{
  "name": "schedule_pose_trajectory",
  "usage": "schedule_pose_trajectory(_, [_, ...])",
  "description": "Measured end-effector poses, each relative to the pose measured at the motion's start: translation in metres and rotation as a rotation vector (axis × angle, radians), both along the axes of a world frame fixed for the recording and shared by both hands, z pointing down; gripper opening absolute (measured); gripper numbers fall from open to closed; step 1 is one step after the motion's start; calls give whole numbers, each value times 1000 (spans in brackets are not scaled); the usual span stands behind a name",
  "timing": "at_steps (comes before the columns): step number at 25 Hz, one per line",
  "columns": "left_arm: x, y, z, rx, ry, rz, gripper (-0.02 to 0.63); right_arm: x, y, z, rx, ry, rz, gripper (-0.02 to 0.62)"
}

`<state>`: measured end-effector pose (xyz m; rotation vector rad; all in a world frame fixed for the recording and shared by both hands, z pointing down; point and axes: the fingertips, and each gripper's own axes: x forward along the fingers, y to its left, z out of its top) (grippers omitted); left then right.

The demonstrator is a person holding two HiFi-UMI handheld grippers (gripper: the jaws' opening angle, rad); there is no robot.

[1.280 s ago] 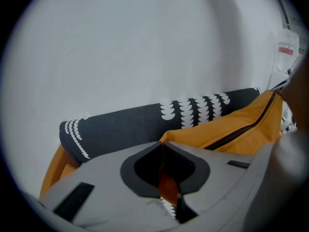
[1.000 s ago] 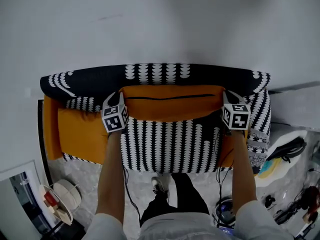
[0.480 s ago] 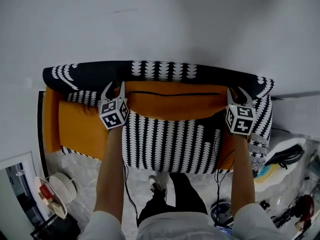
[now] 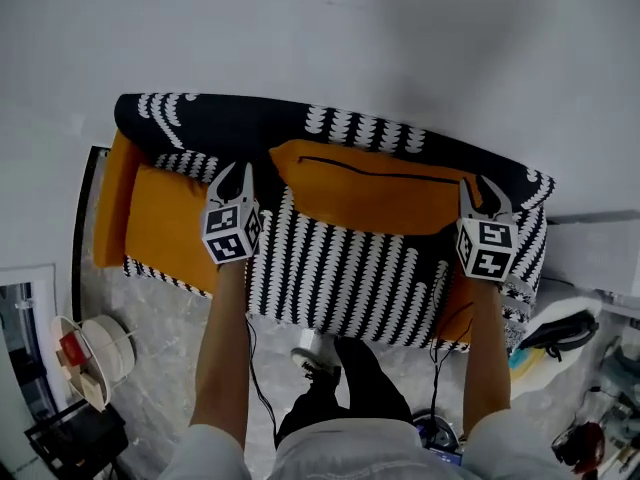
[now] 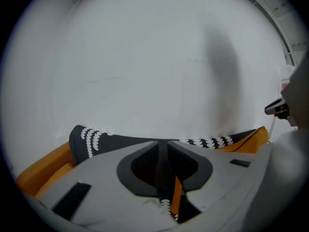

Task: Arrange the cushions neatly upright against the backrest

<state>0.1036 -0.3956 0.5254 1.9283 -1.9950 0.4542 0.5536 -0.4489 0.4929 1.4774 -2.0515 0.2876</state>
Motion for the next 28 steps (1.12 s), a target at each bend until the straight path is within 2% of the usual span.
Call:
schedule_pose_trajectory(2, [-18,29,-11,12,0,-17,67,-34,11,-12,24,-8,-57,102])
schedule_pose_trajectory(4, [-40,61,-22,6,-3,-50,48,-75,25,-25,50,-16,-120,33])
schedule_pose_trajectory(7, [-68,118,-40,7,-2,-106,41,-137,52,-44,65,-40,-238,3])
schedule_pose_trajectory(11, [-97,195,-68,22,-17,-164,20,-206,100,-68,71,-72,-368,3])
schedule_pose_trajectory(18, [-149,346,-116,81,-26,-289,20,-315,211,-109,87,-123,-546,3])
schedule_pose_trajectory(23, [-181,447,-150,102,-60,-370,20,-380,302,-139,100,-168,-681,3])
schedule_pose_trajectory(28, [-205,526,-180,132,-105,-429,20,-436,384,-158,84,-217,-822,3])
